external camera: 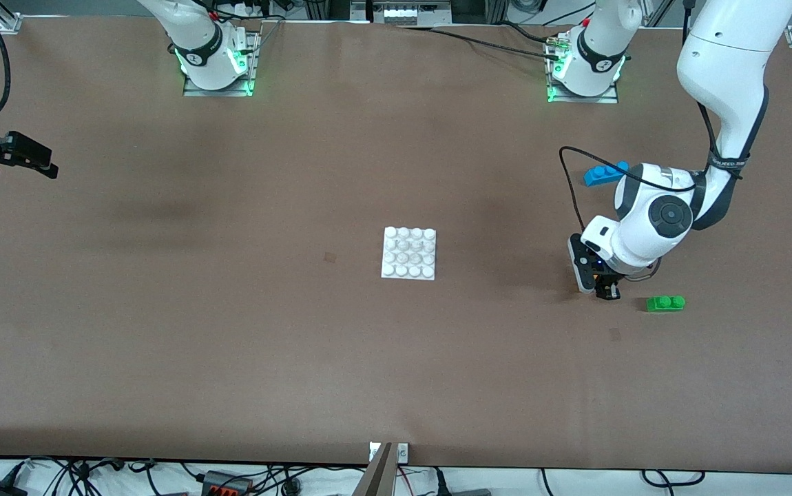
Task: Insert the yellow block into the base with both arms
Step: 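Carry the yellow block with the left gripper over the white base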
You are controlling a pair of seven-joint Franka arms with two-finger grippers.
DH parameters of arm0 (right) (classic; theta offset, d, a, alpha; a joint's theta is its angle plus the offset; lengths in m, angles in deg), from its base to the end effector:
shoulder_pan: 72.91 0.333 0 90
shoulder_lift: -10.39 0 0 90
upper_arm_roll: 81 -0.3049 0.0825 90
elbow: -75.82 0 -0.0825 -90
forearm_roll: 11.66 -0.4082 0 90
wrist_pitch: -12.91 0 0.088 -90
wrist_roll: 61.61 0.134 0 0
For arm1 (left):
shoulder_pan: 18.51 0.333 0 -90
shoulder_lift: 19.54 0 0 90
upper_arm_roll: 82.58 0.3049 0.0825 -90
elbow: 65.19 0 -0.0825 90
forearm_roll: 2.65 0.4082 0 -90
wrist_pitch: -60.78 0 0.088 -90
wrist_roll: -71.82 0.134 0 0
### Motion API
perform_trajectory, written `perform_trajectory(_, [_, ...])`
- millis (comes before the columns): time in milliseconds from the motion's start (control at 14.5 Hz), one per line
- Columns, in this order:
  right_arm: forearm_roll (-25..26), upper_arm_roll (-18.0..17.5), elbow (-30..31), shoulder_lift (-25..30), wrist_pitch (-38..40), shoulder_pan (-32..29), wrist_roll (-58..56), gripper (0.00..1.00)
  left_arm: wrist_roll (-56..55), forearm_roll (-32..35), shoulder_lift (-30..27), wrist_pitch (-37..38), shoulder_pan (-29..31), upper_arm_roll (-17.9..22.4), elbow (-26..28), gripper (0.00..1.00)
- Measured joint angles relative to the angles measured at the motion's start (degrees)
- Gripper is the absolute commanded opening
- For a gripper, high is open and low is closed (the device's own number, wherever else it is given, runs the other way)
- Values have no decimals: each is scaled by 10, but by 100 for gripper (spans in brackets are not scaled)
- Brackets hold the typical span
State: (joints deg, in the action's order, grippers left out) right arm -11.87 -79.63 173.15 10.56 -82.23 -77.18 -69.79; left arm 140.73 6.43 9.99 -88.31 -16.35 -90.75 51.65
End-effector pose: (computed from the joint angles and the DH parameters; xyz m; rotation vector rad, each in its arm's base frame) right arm 0.5774 -0.0566 0.5321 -3.1324 -0.0688 0.0541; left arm 0.6083 -0.0677 0.1369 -2.3486 2.0211 -0.0618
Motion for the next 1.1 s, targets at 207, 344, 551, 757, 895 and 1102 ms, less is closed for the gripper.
perform_trajectory(207, [-10,-6,-3,-4,0,1,0,100,-4,0,-12,37,1,-21,-4,4])
perform_trajectory(344, [-10,-6,-5,-4,0,1,0,100,-45,0,-31,81,1,-46,-8,1])
perform_trajectory(551, [-10,-7,-6,-4,1,2,0,100,-134,0,-52,140,-2,-108,-23,1])
perform_trajectory(757, [-10,-7,-7,-4,2,3,0,100,-189,0,-49,164,-10,-166,-47,1])
perform_trajectory(895, [-10,-7,-7,-4,2,4,0,100,-231,0,-36,165,-26,-196,-58,1])
perform_trajectory(1102, [-10,-7,-7,-4,3,6,0,100,-270,0,4,165,-90,-204,-103,1])
